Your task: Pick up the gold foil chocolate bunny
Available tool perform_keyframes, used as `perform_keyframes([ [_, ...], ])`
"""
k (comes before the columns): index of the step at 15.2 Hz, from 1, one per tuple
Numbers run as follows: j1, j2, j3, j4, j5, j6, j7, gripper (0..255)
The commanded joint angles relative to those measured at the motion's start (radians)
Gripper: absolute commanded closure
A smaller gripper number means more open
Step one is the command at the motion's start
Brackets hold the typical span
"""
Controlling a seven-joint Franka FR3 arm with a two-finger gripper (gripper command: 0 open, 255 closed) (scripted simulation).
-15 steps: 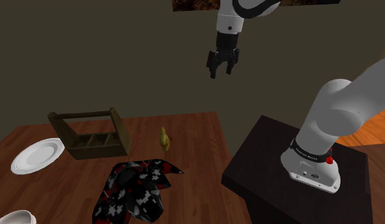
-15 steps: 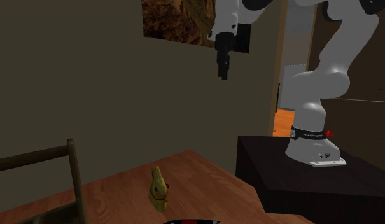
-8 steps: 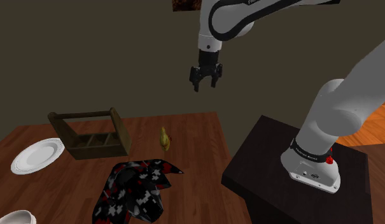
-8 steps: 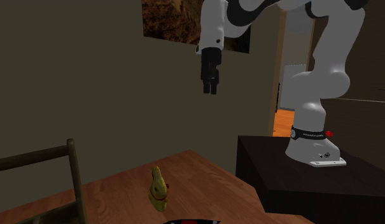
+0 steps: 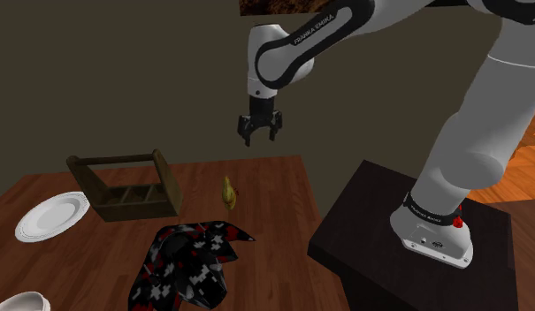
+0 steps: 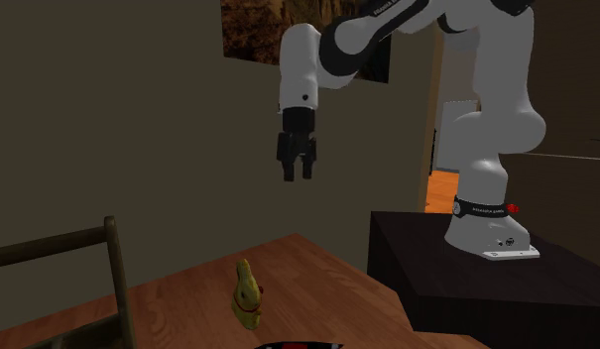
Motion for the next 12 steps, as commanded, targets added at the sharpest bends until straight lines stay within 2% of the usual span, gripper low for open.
perform_keyframes([
  [1, 0.006, 0.073, 0.006, 0.033, -0.002, 0.038, 0.027, 0],
  [7, 0.035, 0.310, 0.010, 0.197, -0.021, 0.103, 0.106, 0],
  [12, 0.065, 0.509, 0.001, 0.371, -0.033, 0.123, 0.164, 0],
])
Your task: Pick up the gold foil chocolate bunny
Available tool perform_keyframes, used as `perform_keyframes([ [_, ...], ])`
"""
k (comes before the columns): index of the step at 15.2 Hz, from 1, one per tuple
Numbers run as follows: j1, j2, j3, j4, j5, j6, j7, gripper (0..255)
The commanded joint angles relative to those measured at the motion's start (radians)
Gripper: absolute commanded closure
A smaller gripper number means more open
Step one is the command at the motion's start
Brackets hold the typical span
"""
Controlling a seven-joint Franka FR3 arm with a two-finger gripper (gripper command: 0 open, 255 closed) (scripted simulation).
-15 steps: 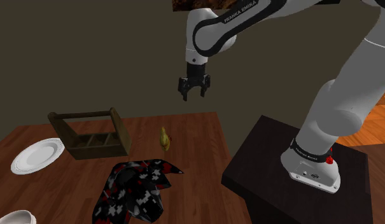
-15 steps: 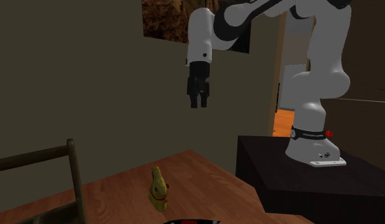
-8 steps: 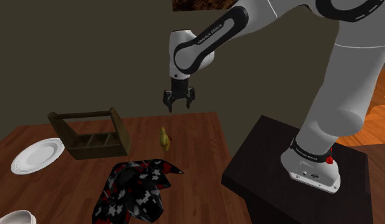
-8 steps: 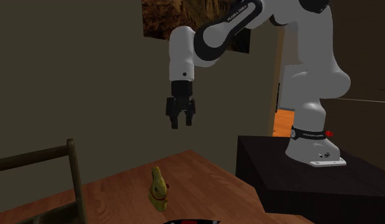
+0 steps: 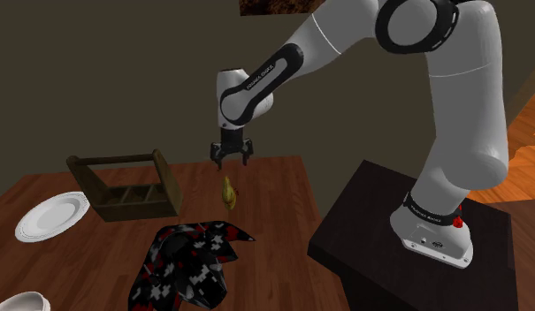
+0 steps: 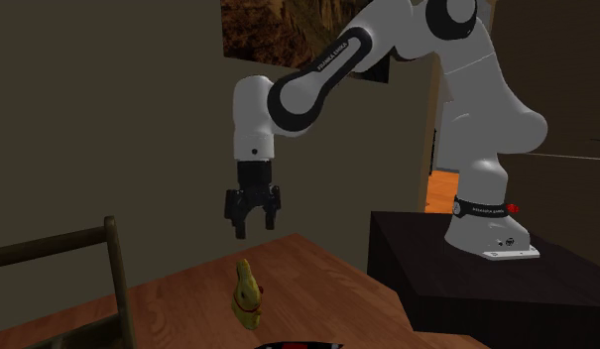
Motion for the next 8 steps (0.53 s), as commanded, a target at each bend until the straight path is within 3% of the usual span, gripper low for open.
perform_keyframes([
  [1, 0.013, 0.087, -0.005, 0.081, -0.004, 0.003, 0.022, 0],
  [3, 0.025, 0.164, -0.010, 0.160, -0.007, 0.000, 0.041, 0],
  [8, 0.028, 0.211, -0.012, 0.163, -0.007, 0.043, 0.033, 0],
])
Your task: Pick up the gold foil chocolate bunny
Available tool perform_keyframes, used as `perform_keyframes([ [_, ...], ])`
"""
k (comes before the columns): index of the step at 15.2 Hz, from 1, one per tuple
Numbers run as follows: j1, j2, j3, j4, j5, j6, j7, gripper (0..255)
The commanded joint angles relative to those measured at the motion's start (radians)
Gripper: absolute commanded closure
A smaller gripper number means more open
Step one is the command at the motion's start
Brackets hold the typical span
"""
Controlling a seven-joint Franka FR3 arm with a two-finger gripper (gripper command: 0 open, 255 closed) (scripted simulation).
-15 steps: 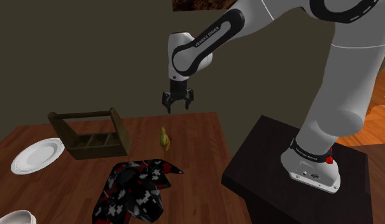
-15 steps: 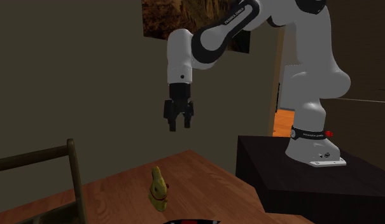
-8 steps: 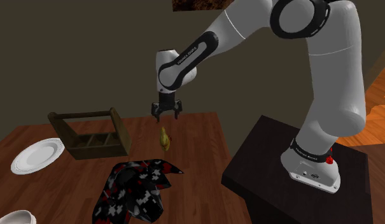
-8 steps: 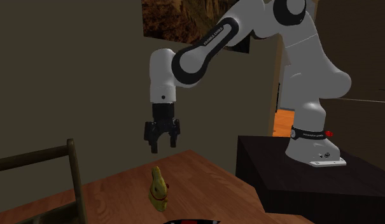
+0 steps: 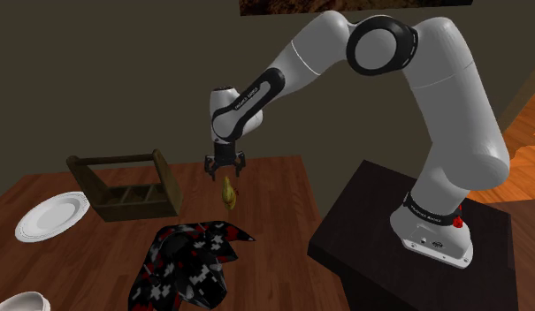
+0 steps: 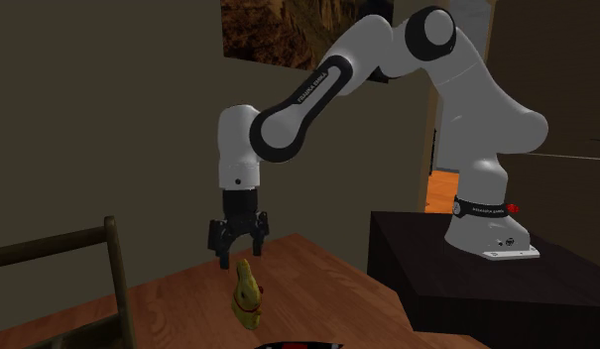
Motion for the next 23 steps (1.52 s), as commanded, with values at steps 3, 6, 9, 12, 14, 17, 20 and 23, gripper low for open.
perform_keyframes([
  [3, 0.001, 0.040, -0.002, 0.016, -0.002, 0.024, -0.006, 0],
  [6, 0.002, 0.041, -0.003, 0.018, -0.002, 0.022, -0.005, 255],
  [9, 0.002, 0.041, -0.003, 0.018, -0.002, 0.022, -0.005, 255],
  [12, 0.002, 0.042, -0.003, 0.020, -0.002, 0.022, -0.004, 255],
  [14, 0.001, 0.040, -0.002, 0.016, -0.002, 0.024, -0.006, 255],
  [17, 0.000, 0.011, -0.001, 0.011, -0.001, 0.000, -0.001, 255],
  [20, -0.002, -0.017, 0.000, 0.009, 0.000, -0.026, 0.004, 255],
  [23, -0.003, -0.045, 0.001, 0.009, 0.000, -0.053, 0.008, 255],
])
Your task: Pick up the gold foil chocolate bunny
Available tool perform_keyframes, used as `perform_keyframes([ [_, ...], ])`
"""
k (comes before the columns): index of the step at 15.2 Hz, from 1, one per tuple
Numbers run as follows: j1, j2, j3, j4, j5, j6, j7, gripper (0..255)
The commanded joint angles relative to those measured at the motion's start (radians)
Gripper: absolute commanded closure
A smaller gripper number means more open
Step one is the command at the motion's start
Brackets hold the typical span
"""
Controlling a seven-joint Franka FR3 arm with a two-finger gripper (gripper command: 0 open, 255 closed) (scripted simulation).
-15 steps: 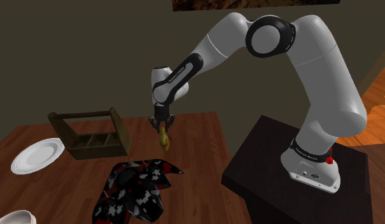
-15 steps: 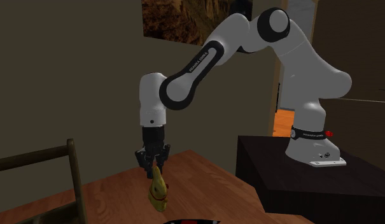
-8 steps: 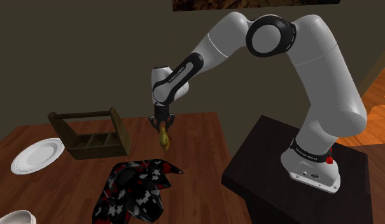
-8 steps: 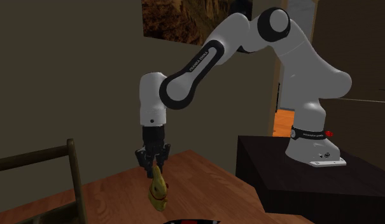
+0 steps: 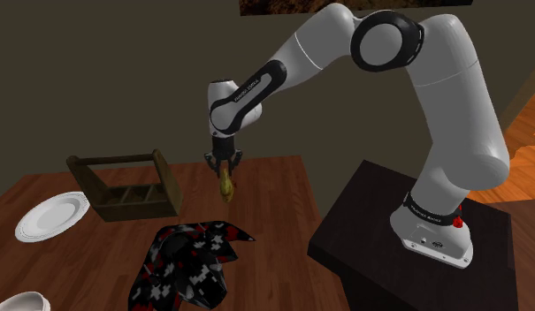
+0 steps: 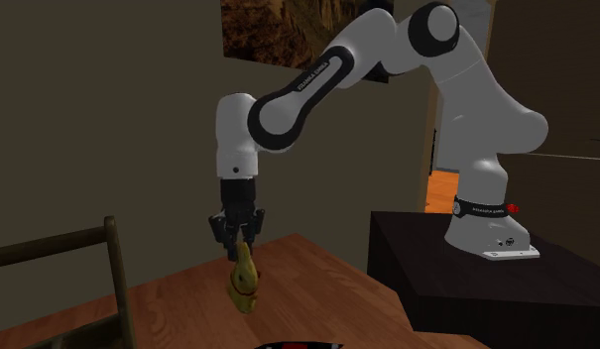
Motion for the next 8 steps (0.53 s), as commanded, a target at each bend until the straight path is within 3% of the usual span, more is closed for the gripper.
perform_keyframes([
  [1, -0.001, -0.020, 0.001, -0.004, 0.001, -0.015, 0.004, 255],
  [8, -0.003, -0.063, 0.003, 0.002, 0.001, -0.063, 0.012, 255],
])
